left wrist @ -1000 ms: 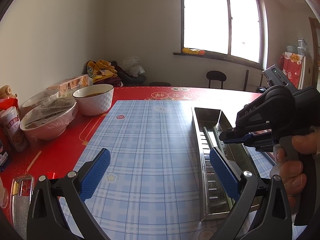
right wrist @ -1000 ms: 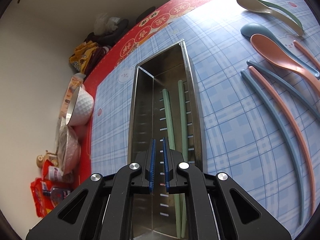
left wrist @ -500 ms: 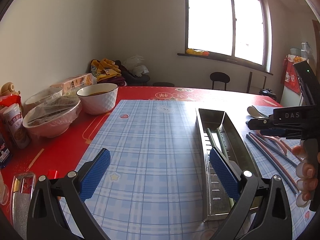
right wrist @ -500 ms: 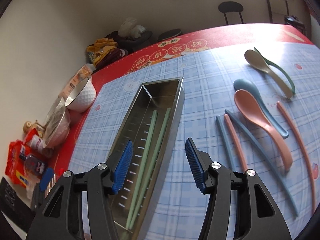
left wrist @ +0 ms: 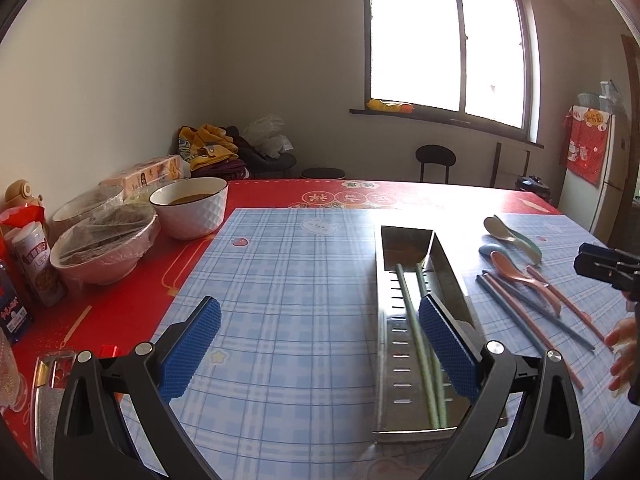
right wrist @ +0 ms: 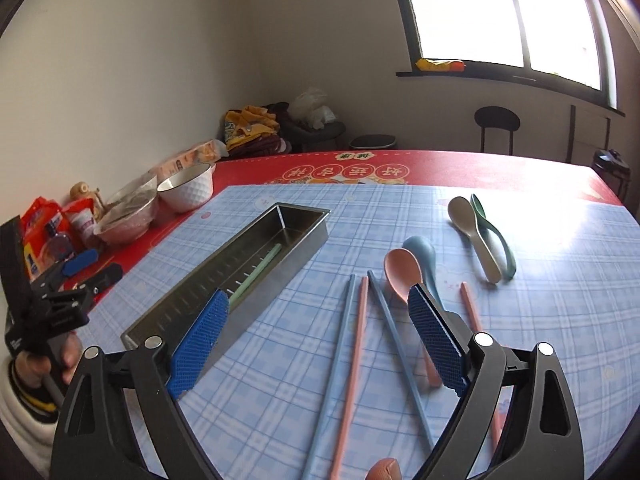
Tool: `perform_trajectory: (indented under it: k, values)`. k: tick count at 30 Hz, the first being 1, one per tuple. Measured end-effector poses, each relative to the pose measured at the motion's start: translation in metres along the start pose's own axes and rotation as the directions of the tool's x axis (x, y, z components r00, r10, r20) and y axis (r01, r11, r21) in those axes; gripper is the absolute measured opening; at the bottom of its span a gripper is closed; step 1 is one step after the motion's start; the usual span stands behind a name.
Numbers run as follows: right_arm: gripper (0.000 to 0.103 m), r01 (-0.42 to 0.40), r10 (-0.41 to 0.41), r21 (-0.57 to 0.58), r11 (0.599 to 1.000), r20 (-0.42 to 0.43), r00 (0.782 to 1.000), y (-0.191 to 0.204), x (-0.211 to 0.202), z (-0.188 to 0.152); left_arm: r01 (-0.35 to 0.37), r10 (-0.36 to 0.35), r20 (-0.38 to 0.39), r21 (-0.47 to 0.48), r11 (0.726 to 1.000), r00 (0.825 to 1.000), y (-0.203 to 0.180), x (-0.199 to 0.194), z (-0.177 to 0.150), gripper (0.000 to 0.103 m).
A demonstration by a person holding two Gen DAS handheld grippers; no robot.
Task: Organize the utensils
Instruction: 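Withdraw the right tool from the caddy and move the left tool toward the blue chopsticks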
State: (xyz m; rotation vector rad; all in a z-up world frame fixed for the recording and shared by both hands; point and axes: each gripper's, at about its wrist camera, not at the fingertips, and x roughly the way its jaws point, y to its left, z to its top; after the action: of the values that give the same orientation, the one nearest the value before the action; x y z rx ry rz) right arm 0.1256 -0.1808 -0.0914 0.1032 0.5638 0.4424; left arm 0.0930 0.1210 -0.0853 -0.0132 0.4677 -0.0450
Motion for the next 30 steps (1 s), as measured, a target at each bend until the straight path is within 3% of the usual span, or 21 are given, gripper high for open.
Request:
perform_trajectory:
  k: [4,9,13,17,19,26,30]
  values:
    - [0.088,0.005,-0.005,0.005,1.000,0.033,0.999,-0.022,-0.015,-0.002,0.086,-0.086,-0.004,-0.035,0.996,0.996,-0.032,-0.010,0.013,0.097]
    - [0.088,-0.029,0.028,0.030,0.999,0.028,0.999,-0.054,-0.023,-0.003,0.126,-0.127,-0.024,-0.015,0.992,0.992,-0.090,-0.015,0.017,0.097]
    - [0.088,0.035,-0.034,-0.036,0.999,0.033,0.999,-0.068,-0.021,-0.002,0.127,-0.125,-0.048,0.040,0.991,0.991,-0.134,-0.008,0.014,0.096]
    - [0.088,0.126,-0.125,-0.043,0.991,0.021,0.992,-0.081,-0.010,-0.002,0.121,-0.112,-0.105,0.079,0.990,0.988,-0.165,0.010,0.007,0.083]
    - [0.088,0.130,-0.129,-0.012,0.991,0.018,0.991,-0.090,-0.005,-0.004,0.117,-0.104,-0.134,0.089,0.989,0.985,-0.177,0.020,0.003,0.079]
    - [0.088,0.061,-0.062,0.100,0.993,0.012,0.998,-0.117,-0.004,-0.009,0.125,-0.097,-0.237,0.108,0.986,0.967,-0.199,0.055,-0.011,0.057]
    - [0.088,0.033,-0.040,0.158,0.987,0.038,0.998,-0.127,-0.010,-0.012,0.124,-0.092,-0.275,0.102,0.987,0.957,-0.204,0.073,-0.016,0.054]
